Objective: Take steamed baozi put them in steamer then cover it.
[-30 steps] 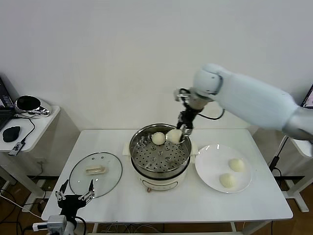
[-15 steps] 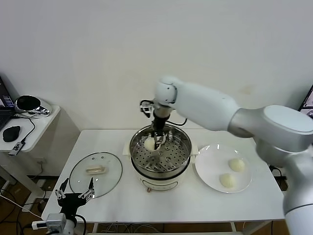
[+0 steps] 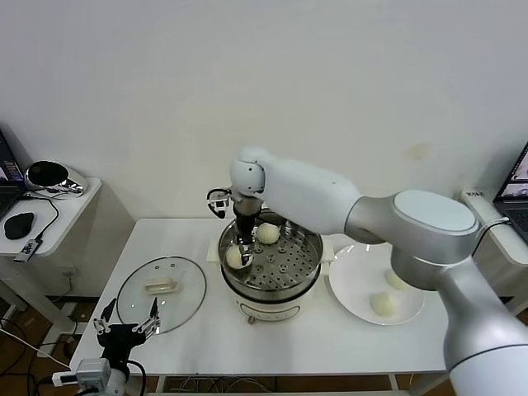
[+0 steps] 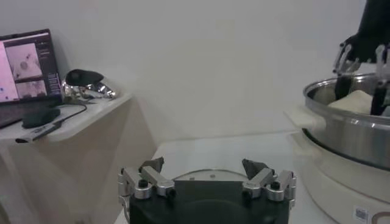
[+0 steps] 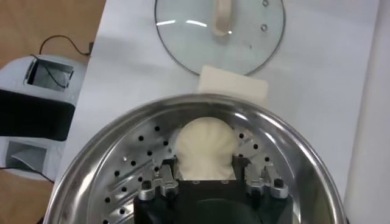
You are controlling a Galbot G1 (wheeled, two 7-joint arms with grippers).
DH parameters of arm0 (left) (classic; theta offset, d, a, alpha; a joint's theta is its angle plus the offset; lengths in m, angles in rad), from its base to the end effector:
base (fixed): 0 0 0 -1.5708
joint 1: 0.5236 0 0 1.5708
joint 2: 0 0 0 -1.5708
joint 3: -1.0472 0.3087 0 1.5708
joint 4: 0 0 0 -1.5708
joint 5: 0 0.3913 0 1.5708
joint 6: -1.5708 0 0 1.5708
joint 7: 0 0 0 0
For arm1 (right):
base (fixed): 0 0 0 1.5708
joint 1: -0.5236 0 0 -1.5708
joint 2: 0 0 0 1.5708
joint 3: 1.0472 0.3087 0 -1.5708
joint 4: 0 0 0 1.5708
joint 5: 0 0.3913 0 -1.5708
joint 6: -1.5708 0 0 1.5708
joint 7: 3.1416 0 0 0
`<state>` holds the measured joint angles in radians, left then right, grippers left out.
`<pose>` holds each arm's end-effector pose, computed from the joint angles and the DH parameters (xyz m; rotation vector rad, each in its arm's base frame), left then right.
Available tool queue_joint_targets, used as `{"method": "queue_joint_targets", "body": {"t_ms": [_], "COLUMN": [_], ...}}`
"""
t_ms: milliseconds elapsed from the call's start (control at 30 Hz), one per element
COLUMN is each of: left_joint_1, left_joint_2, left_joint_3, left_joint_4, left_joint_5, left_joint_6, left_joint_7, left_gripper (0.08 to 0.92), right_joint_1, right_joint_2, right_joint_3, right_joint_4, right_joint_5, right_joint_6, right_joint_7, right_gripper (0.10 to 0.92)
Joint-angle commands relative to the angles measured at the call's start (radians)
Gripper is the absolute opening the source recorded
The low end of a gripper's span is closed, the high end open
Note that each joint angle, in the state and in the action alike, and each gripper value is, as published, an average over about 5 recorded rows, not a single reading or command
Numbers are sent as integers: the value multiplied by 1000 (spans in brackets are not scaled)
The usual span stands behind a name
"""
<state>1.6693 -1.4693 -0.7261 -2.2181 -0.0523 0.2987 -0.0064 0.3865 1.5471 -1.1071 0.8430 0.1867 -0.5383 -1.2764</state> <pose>0.2100 0.0698 -0.2318 0.1877 -2.8699 -0.1933 0.5680 0.2781 -0.0960 1.4896 -1.2081 1.3443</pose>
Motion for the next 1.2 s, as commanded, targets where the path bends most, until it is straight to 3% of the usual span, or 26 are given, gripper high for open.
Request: {"method": "queue_joint_targets", "body": {"t_ms": [33, 400, 867, 1200], "left_joint_1": [4, 1, -16, 0], "left_joint_2": [-2, -10, -19, -14], "left_joint_3": [1, 0, 20, 24], "left_joint_4": [-5, -5, -5, 6], "left_joint_5": [0, 1, 5, 12], "left_joint_6": [1, 4, 24, 26], "left_joint_7": [-1, 3, 22, 27], "left_gripper": [823, 823, 823, 823], "right_joint_1": [-21, 37, 300, 246], "right_joint_2": [29, -37, -544, -910], "right_joint_3": [8, 26, -49, -33], "right_joint_4": [-21, 38, 496, 685], "right_joint_5": [-17, -10, 69, -1], "right_joint_6": [-1, -7, -3, 34], "right_joint_7": [22, 10, -42, -55], "right_gripper": [573, 809, 823, 823]}}
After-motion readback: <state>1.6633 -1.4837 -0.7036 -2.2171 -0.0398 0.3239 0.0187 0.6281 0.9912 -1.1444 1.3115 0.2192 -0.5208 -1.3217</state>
